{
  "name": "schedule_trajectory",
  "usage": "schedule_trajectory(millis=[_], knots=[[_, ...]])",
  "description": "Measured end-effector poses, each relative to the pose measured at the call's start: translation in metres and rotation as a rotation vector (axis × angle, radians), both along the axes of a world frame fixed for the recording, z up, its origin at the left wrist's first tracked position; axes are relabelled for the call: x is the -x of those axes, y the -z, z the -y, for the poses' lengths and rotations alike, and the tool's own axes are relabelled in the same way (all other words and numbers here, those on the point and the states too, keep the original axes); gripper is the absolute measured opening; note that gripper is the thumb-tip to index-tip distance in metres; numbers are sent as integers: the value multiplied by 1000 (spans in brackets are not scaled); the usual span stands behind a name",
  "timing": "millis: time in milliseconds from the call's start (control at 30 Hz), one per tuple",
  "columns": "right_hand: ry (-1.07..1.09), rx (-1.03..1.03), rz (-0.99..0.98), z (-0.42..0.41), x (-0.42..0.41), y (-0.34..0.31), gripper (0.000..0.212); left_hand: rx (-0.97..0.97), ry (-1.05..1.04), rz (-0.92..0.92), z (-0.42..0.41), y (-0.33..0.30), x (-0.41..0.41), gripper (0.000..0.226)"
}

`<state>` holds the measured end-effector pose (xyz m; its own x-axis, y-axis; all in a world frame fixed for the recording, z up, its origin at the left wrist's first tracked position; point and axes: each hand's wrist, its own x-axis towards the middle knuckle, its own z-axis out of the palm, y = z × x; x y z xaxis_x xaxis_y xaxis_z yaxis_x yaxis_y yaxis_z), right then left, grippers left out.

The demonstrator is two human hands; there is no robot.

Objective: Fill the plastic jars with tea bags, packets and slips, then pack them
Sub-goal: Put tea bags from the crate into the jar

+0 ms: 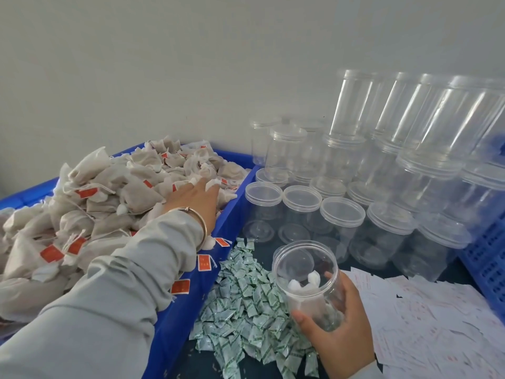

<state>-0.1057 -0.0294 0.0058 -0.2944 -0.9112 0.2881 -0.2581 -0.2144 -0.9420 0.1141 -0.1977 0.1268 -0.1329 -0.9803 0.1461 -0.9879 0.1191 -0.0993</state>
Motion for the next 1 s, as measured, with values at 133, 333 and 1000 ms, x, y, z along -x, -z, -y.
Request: schedule_trajectory(millis=[133, 333, 1000], knots=[[-25, 6, -51, 0, -3, -2, 116, -15, -19, 46, 3, -2, 8, 52], [-7, 12, -70, 0, -4, -1, 116, -28, -99, 134, 4, -5, 15, 34], [-8, -15, 28, 0, -4, -2, 116, 231, 298, -1235, -37, -32, 31, 8]])
